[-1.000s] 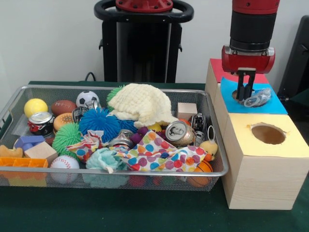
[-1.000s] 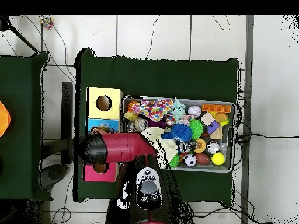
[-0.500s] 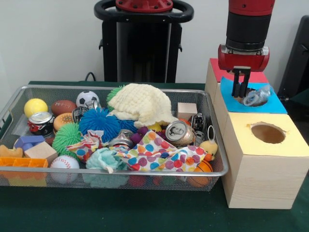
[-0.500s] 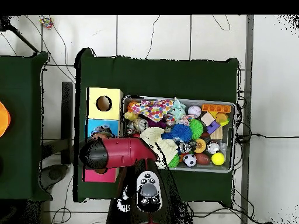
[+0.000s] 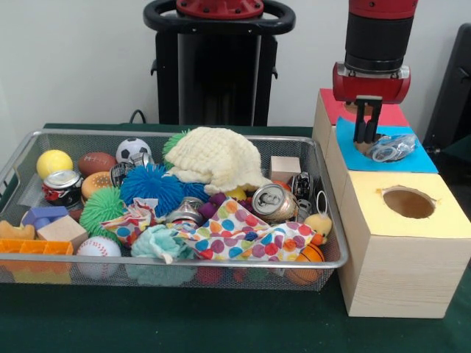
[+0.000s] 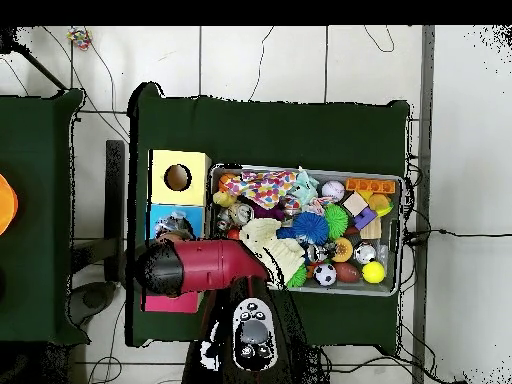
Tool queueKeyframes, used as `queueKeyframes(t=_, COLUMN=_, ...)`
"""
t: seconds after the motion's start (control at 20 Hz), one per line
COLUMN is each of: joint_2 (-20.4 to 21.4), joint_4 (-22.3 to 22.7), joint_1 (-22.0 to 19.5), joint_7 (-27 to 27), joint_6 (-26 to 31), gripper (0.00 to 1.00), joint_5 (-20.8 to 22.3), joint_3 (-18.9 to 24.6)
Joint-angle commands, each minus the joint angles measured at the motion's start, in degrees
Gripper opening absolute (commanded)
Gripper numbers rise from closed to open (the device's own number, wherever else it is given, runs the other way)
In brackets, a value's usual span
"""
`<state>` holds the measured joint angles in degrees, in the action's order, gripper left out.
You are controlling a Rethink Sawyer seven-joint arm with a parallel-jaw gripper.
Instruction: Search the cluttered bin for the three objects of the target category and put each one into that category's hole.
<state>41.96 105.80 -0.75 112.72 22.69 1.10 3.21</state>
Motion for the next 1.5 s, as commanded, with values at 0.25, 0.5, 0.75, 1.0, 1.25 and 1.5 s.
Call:
queueKeyframes(t=0.25, joint_2=0.6, joint_4=3.1, joint_1=-0.7, joint_7=1.9, joint_6=6.7, gripper=0.00, joint_5=1.8, joint_3=2.6)
queueKeyframes(t=0.5, joint_2=2.6, joint_4=3.4, joint_1=-1.1, joint_7=1.5, joint_6=8.6, gripper=0.00, joint_5=1.0, joint_3=3.3)
queueKeyframes(t=0.75, joint_2=4.2, joint_4=2.9, joint_1=-0.7, joint_7=2.2, joint_6=10.3, gripper=0.00, joint_5=0.1, joint_3=3.5)
queueKeyframes(t=1.0, joint_2=3.9, joint_4=2.2, joint_1=0.2, joint_7=4.4, joint_6=9.6, gripper=0.00, joint_5=-1.1, joint_3=3.8)
queueKeyframes(t=1.25, joint_2=3.6, joint_4=2.0, joint_1=0.9, joint_7=6.0, joint_6=8.7, gripper=0.00, joint_5=-2.3, joint_3=4.2)
queueKeyframes(t=1.5, joint_2=3.5, joint_4=1.0, joint_1=2.2, joint_7=7.3, joint_6=9.0, gripper=0.00, joint_5=-3.5, joint_3=3.9)
